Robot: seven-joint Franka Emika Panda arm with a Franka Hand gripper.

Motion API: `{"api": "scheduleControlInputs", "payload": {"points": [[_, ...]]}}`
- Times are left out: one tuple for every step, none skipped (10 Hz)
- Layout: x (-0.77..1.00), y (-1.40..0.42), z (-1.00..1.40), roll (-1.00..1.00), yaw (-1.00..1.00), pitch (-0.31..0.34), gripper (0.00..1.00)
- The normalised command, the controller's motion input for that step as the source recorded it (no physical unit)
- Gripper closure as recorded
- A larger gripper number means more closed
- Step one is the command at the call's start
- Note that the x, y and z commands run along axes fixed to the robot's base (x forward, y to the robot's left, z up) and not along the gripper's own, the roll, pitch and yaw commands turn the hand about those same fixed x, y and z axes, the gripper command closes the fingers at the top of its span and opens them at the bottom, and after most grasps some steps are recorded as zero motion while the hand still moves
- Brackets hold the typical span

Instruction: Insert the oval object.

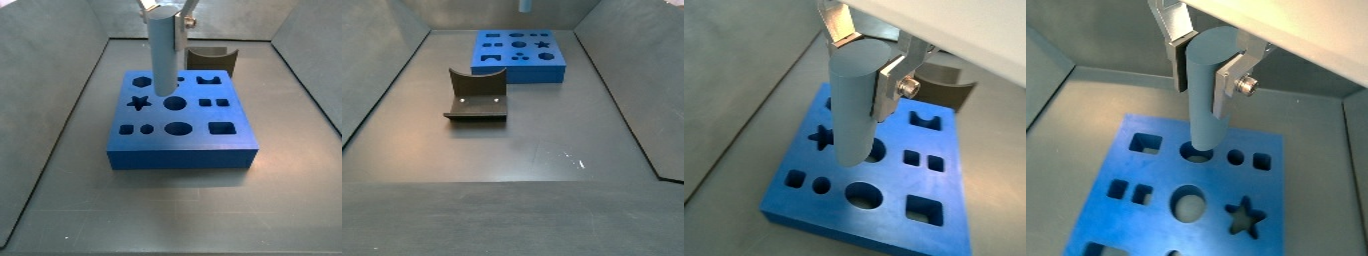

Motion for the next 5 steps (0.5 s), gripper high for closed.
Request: {"api": "scheduleControlInputs", "payload": {"points": [[0.06, -0.13, 0.00, 0.19, -0.89, -0.039, 1.00], [0.00, -0.07, -0.13, 0.04, -1.00, 0.000, 1.00], [0.00, -0.03, -0.25, 0.00, -1.00, 0.000, 1.00], [0.00, -0.01, -0.29, 0.00, -1.00, 0.000, 1.00], [0.00, 0.00, -0.42, 0.03, -1.00, 0.010, 1.00]]}}
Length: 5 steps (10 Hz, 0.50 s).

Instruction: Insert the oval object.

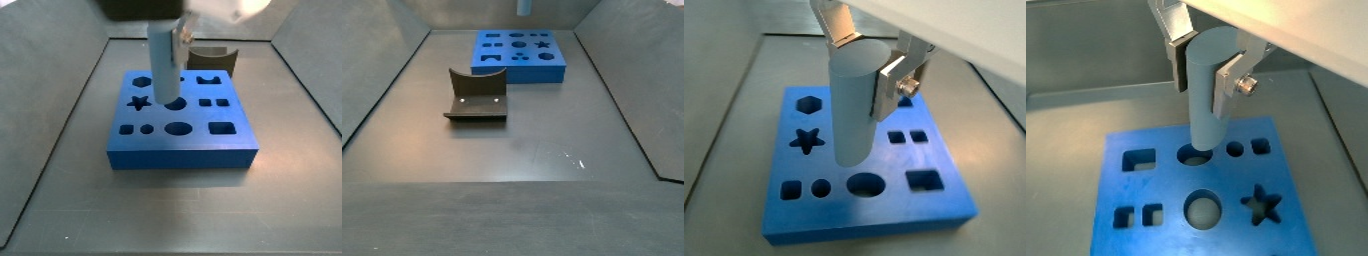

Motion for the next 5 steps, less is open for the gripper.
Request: {"api": "scheduleControlInputs", "payload": {"points": [[0.00, 0.00, -0.45, 0.00, -1.00, 0.000, 1.00], [0.00, 0.00, -0.51, 0.00, -1.00, 0.000, 1.00], [0.00, 0.00, -0.51, 0.00, -1.00, 0.000, 1.00], [0.00, -0.01, -0.36, -0.01, -1.00, 0.000, 1.00], [0.00, -0.03, -0.33, -0.01, -1.00, 0.000, 1.00]]}}
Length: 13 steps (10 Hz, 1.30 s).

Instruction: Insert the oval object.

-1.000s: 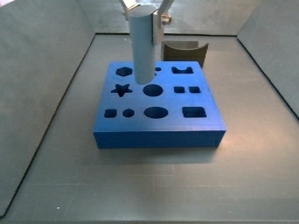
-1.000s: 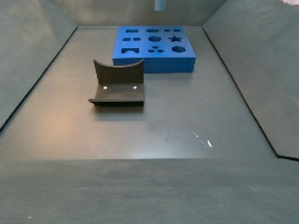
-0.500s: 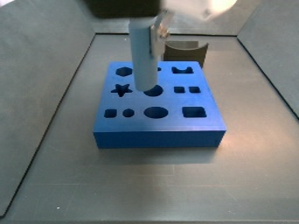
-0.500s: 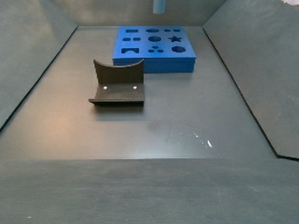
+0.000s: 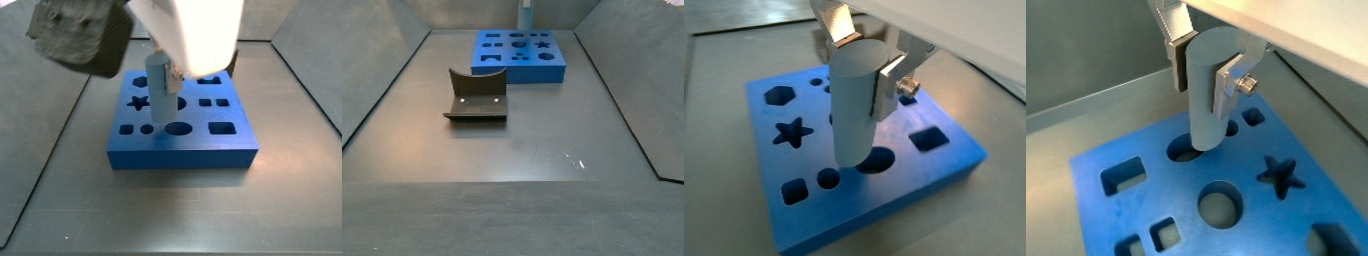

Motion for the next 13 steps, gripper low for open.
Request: {"api": "scheduleControlInputs", "payload": {"points": [[0.00, -0.03, -0.33, -0.01, -1.00, 0.000, 1.00], [0.00, -0.03, -0.33, -0.01, -1.00, 0.000, 1.00], [0.13, -0.05, -0.29, -0.04, -0.92, 0.000, 1.00], [0.39, -0.07, -0.26, -0.06, -0.70, 0.000, 1.00], [0.52, -0.09, -0.26, -0.07, -0.58, 0.000, 1.00], [0.56, -0.09, -0.27, -0.06, -0.54, 0.000, 1.00], [0.61, -0.07, -0.33, -0.05, -0.49, 0.000, 1.00], [0.47, 0.00, -0.46, 0.00, -0.37, 0.051, 1.00], [0.21, 0.09, -0.53, 0.10, -0.20, 0.101, 1.00], [0.00, 0.09, -0.61, 0.07, -0.11, 0.056, 1.00], [-0.26, 0.02, -0.53, -0.03, -0.25, 0.000, 1.00], [-0.25, 0.00, -0.39, -0.12, -0.14, -0.026, 1.00], [-0.14, -0.08, -0.25, -0.16, 0.00, -0.056, 1.00]]}}
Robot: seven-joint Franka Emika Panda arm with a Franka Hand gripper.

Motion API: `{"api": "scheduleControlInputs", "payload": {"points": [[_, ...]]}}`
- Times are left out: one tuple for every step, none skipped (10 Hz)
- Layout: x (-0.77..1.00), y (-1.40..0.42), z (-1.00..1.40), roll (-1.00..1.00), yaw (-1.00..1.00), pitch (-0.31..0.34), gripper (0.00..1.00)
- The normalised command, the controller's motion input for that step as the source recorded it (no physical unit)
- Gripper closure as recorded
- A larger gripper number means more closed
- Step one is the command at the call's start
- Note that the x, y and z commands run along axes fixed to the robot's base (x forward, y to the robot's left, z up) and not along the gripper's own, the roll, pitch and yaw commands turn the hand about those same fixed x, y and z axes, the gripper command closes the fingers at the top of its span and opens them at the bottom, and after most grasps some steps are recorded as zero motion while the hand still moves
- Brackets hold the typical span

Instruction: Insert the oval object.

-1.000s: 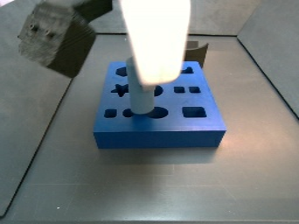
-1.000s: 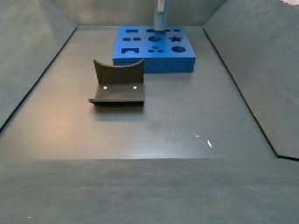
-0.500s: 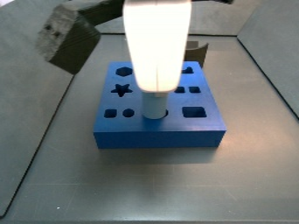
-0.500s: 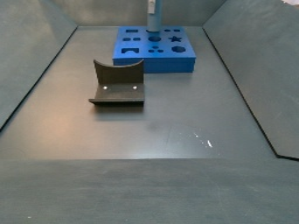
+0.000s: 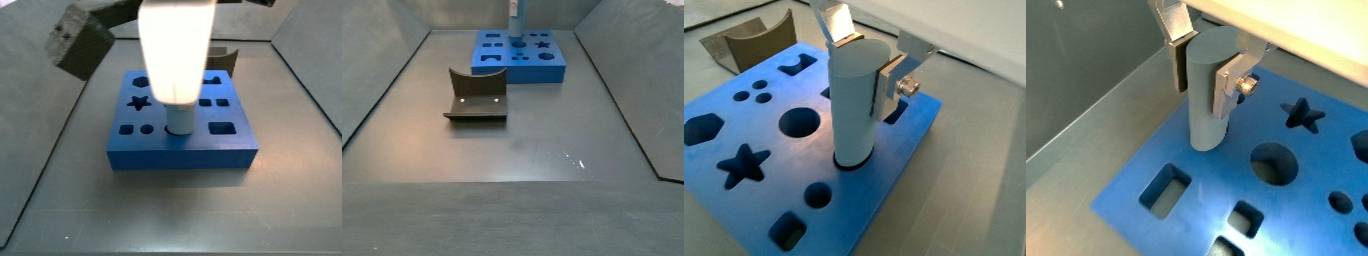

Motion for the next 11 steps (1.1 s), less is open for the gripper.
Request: {"api": "scheduleControlInputs", "payload": {"points": [[-0.06, -0.04, -0.25, -0.15, 0.00, -0.049, 1.00], [0.00, 0.00, -0.32, -0.09, 0.00, 0.000, 1.00], [0.07, 0.00, -0.40, -0.05, 0.00, 0.000, 1.00], [0.04, 0.00, -0.41, -0.01, 0.00, 0.000, 1.00], [0.00, 0.00, -0.32, 0.00, 0.00, 0.000, 1.00], [0.01, 0.00, -0.31, 0.00, 0.00, 0.000, 1.00], [0.00, 0.00, -0.33, 0.00, 0.00, 0.000, 1.00], [0.00, -0.01, -0.29, 0.00, 0.00, 0.000, 1.00], [0.00, 0.00, -0.18, -0.08, 0.00, -0.084, 1.00], [0.00, 0.01, -0.02, -0.07, 0.00, 0.000, 1.00], [0.00, 0.00, 0.00, 0.00, 0.00, 0.000, 1.00]]}}
